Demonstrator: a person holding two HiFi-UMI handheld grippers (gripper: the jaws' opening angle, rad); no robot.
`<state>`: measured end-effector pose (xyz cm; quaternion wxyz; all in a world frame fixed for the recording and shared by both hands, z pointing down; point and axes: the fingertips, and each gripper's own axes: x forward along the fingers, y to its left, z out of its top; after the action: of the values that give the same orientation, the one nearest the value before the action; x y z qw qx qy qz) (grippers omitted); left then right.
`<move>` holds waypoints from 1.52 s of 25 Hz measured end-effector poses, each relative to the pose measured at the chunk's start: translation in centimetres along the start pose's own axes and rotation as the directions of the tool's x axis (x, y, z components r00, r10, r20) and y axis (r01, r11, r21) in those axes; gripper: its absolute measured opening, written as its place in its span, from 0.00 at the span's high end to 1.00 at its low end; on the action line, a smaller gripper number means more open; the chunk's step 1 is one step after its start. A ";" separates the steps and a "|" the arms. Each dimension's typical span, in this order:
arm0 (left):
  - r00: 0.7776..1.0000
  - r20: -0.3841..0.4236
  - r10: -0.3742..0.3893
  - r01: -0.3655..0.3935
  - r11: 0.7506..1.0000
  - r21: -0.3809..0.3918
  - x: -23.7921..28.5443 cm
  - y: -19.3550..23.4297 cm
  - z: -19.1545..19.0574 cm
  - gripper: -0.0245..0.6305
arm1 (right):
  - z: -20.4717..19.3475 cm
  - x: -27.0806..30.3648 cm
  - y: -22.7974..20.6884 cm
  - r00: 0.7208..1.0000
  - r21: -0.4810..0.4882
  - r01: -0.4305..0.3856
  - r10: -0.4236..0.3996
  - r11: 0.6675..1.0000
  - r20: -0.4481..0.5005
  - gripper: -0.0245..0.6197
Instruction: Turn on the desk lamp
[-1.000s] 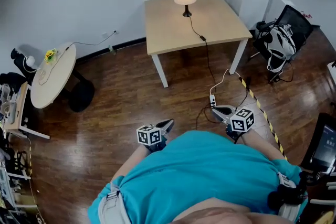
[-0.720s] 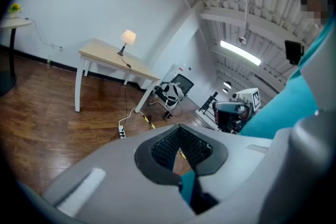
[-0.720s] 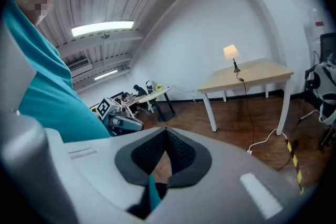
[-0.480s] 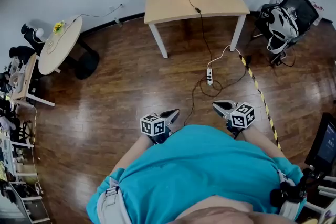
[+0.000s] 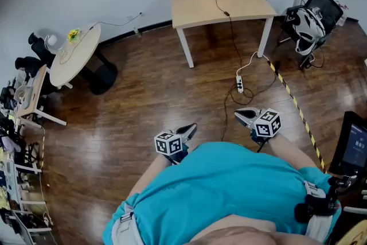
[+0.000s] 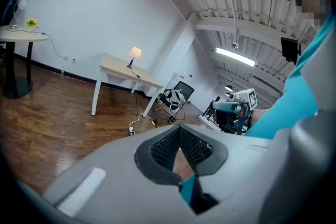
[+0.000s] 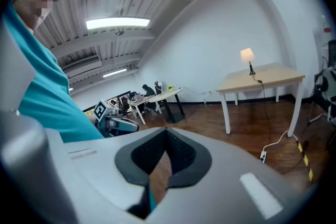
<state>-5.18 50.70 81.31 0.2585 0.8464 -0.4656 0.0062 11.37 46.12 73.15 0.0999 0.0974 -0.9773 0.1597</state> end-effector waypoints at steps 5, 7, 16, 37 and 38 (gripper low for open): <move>0.999 0.052 -0.016 0.019 0.998 -0.065 -10.6 2.4 -2.5 0.96 | -4.9 5.4 8.4 0.999 0.056 0.011 -0.008 0.998 -0.041 0.96; 0.995 0.093 -0.020 0.028 0.996 -0.083 -13.5 2.1 -1.5 0.96 | -4.8 6.2 11.1 0.999 0.041 0.005 -0.003 0.999 -0.047 0.96; 0.988 0.157 -0.008 0.017 0.998 -0.055 -14.7 -6.1 -4.6 0.96 | -6.3 0.3 14.8 0.998 -0.011 -0.053 0.053 0.999 0.013 0.96; 0.996 0.085 -0.006 0.006 1.000 -0.006 -4.1 -22.5 -11.3 0.96 | -13.1 -16.8 13.8 0.992 0.014 -0.118 0.117 0.993 0.044 0.96; 0.996 0.085 -0.006 0.007 1.000 -0.012 -5.0 -22.0 -11.1 0.96 | -12.9 -16.3 14.5 0.992 0.018 -0.112 0.111 0.994 0.052 0.96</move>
<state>11.94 69.05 80.18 0.2437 0.8457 -0.4736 -0.0333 25.91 66.47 77.24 0.0649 0.0478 -0.9817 0.1725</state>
